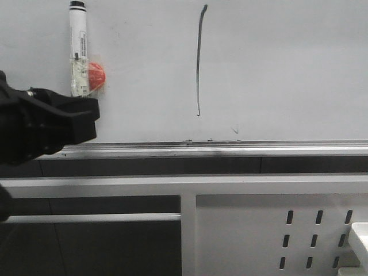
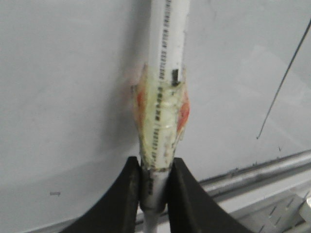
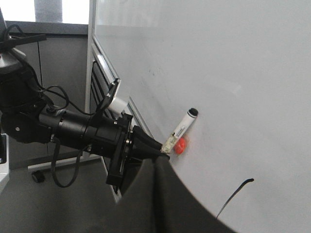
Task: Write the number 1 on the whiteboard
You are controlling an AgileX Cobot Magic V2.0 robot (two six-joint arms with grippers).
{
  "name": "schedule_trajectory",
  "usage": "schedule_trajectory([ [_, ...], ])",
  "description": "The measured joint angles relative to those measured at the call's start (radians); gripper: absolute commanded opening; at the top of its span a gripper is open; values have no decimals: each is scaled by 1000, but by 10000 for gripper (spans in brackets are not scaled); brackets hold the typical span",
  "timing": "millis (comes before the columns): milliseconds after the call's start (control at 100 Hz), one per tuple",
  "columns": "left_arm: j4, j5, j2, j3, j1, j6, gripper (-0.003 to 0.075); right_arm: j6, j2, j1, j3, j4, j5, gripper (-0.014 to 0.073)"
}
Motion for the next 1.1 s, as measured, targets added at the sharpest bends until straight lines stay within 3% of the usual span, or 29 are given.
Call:
schedule_trajectory([
  [710,-22,4,48,-44,35,15,-15,0,0,0,0,-2,-2,-69],
  [790,-12,4,50,-44,36,15,48,0,0,0,0,-2,-4,-69],
  [940,23,2,52,-48,41,15,346,0,0,0,0,-2,-4,-69],
  [1000,33,2,52,-48,43,15,393,0,0,0,0,-4,-4,-69],
  [1100,40,2,52,-42,43,15,372,0,0,0,0,-11,-4,-69],
])
